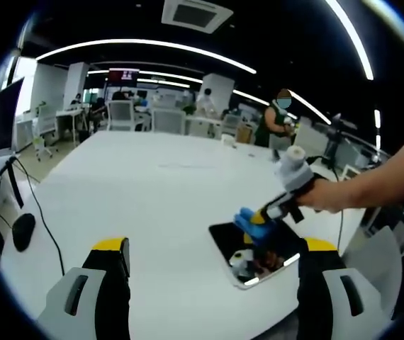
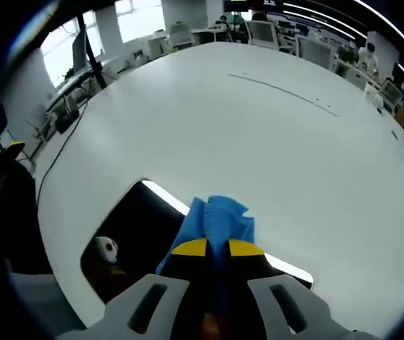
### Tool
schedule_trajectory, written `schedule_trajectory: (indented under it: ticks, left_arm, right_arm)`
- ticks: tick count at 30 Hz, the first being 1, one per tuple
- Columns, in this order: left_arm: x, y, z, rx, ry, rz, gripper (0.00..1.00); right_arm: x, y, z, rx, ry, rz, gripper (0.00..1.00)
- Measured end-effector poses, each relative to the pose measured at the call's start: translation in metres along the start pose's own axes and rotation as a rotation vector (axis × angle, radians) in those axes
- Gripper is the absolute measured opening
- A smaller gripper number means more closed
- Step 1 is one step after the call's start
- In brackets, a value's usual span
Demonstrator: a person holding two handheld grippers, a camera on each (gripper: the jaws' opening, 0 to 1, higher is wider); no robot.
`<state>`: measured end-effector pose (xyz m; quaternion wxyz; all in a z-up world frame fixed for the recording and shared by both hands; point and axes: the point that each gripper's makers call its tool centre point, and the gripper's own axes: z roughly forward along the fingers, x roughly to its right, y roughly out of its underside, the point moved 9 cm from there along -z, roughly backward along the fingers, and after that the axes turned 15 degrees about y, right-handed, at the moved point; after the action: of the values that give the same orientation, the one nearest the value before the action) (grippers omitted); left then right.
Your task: Wipe the mirror surface with the cleaning cloth until all visible marks leave the cleaned area.
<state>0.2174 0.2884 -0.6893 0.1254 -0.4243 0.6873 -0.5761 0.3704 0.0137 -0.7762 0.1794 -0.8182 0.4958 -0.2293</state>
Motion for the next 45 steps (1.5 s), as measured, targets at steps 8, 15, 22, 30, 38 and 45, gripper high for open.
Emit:
schedule_trajectory:
  ticks: [8,15,22,30,38,45]
  left_arm:
    - [0.002,0.003,0.005,-0.016,0.015,-0.016,1.00]
    - [0.005,0.006,0.009,-0.021,0.021,-0.023,1.00]
    - [0.003,0.007,0.011,-0.021,0.018,-0.028,1.00]
    - [0.006,0.005,0.018,-0.015,0.029,-0.021,1.00]
    - [0.006,-0.003,0.021,-0.010,0.015,0.008,1.00]
    - [0.003,0.000,0.022,-0.001,0.017,-0.001,1.00]
  right_arm:
    - [0.010,0.005,-0.001,-0.011,0.007,0.005,0.03]
    - [0.017,0.008,-0.001,-0.019,0.010,0.017,0.03]
    - [0.024,0.012,-0.003,-0.032,0.021,0.038,0.03]
    - [0.026,0.012,-0.003,-0.044,0.024,0.055,0.04]
    - [0.023,0.013,-0.004,-0.047,0.043,0.066,0.04]
    - [0.021,0.018,-0.007,-0.048,0.058,0.075,0.04]
